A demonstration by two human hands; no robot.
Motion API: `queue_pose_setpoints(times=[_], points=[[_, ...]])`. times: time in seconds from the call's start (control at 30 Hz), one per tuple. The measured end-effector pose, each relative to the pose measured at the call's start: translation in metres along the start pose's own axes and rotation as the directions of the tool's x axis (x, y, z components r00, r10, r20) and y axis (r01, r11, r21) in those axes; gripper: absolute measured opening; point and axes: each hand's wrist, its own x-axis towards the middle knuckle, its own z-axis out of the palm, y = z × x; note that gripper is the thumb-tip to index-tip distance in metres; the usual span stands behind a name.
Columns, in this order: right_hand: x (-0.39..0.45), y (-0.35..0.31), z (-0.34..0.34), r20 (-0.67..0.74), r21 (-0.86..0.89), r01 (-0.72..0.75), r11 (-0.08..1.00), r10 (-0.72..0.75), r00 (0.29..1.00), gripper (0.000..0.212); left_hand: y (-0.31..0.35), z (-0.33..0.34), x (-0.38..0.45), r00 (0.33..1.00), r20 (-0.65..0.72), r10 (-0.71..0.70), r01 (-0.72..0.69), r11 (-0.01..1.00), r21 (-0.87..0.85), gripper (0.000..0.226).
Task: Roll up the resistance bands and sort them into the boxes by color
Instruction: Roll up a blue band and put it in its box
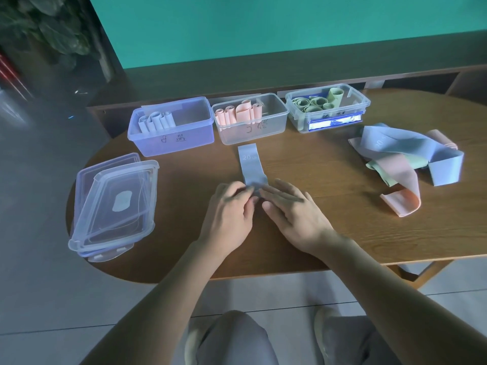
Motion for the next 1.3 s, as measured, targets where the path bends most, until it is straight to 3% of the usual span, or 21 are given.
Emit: queue_pose_setpoints(times=[0.17, 0.37, 0.67, 0.83, 1.0, 1.3], points=[[0.005, -0.004, -0.002, 0.065, -0.027, -0.058, 0.998, 0.060, 0.996, 0.067, 0.003, -0.001, 0.001, 0.990, 0.141, -0.023, 0.009, 0.995, 0.100, 0.055], [0.012, -0.003, -0.006, 0.122, 0.004, -0.077, 0.997, 0.076, 0.990, 0.073, 0.005, -0.003, 0.000, 0.990, 0.143, 0.005, -0.025, 0.990, 0.139, 0.052], [0.011, -0.001, -0.008, 0.093, 0.003, -0.057, 0.998, 0.057, 0.994, 0.064, 0.004, 0.001, 0.011, 0.960, 0.236, -0.152, 0.121, 0.982, 0.143, 0.064], [0.016, -0.002, -0.004, 0.131, -0.057, -0.078, 0.995, 0.085, 0.988, 0.073, 0.007, -0.004, 0.013, 0.914, 0.278, -0.297, 0.244, 0.947, 0.211, 0.068], [0.018, -0.001, -0.004, 0.157, -0.081, -0.090, 0.993, 0.102, 0.982, 0.075, 0.013, -0.013, 0.005, 0.927, 0.229, -0.296, 0.255, 0.948, 0.192, 0.085], [0.022, 0.003, -0.008, 0.131, -0.058, -0.028, 0.998, 0.036, 0.991, 0.071, 0.013, -0.009, 0.012, 0.900, 0.282, -0.332, 0.253, 0.926, 0.281, 0.078]])
